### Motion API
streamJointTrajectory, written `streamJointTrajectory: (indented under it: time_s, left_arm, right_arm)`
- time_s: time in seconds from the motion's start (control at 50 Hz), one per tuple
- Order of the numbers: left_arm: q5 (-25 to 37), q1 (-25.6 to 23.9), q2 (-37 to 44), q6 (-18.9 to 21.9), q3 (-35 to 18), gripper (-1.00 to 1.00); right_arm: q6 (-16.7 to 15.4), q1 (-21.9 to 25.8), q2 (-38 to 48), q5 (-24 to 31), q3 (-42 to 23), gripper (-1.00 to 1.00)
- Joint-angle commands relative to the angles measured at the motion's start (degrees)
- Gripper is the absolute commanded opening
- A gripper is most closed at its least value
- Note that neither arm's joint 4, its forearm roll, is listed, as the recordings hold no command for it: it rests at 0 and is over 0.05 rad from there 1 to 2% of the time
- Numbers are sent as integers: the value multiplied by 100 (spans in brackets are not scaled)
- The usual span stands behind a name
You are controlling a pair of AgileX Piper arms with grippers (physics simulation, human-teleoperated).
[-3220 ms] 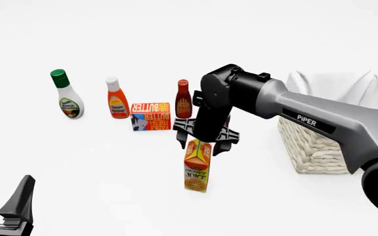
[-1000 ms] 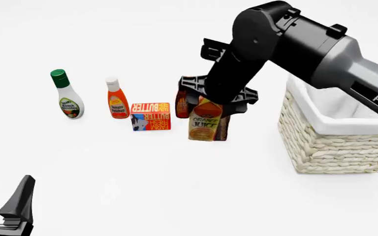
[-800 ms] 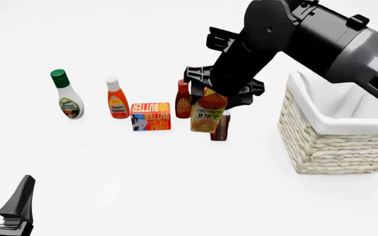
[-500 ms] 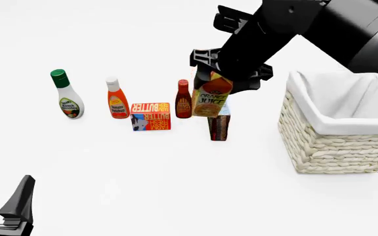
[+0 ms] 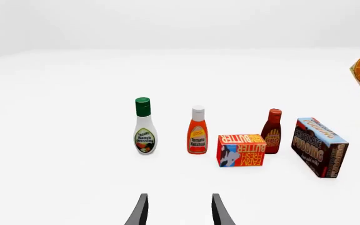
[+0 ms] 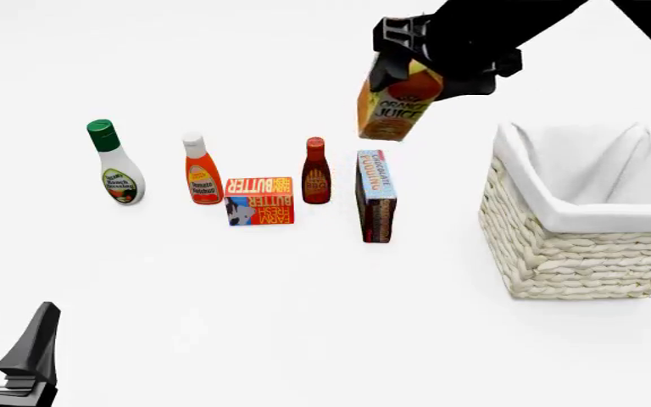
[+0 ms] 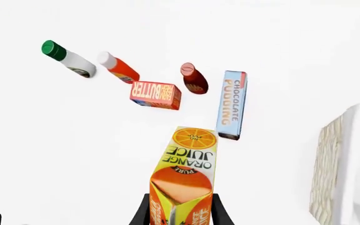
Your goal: Pick the orange juice and place it in the basket.
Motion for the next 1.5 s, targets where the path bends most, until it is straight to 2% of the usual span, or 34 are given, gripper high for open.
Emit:
streamJointTrajectory:
  time_s: [0.02,0.06,0.08,0.18,0.3,0.82,0.92,1.0,1.04,1.5]
  left_arm:
    - [-7,5,20,-11,0,100]
    - [-10,5,23,-11,0,100]
    - [-11,6,24,-12,-1,100]
    - [-15,6,29,-12,-1,100]
    - [-14,6,28,-13,-2,100]
    - [-7,6,21,-13,-4,100]
    - [-7,7,21,-12,-4,100]
    - [-7,7,21,-13,-4,100]
    - [-7,7,22,-12,-4,100]
    - [-7,6,21,-13,-4,100]
  right_arm:
    - [-375,-393,-140,0,-317,-100]
    - [-401,-445,-163,0,-408,-100]
    - [-512,-512,-174,0,-418,-100]
    - [-513,-607,-223,0,-357,-100]
    - [-789,-971,-331,0,-260,-100]
    - [-1252,-1887,-741,0,-74,-100]
    - [-1328,-2110,-845,0,87,-100]
    - [-1541,-2448,-984,0,230,-100]
    - [-1485,-2464,-1009,0,231,-100]
    - [-1700,-3123,-1381,0,708,-100]
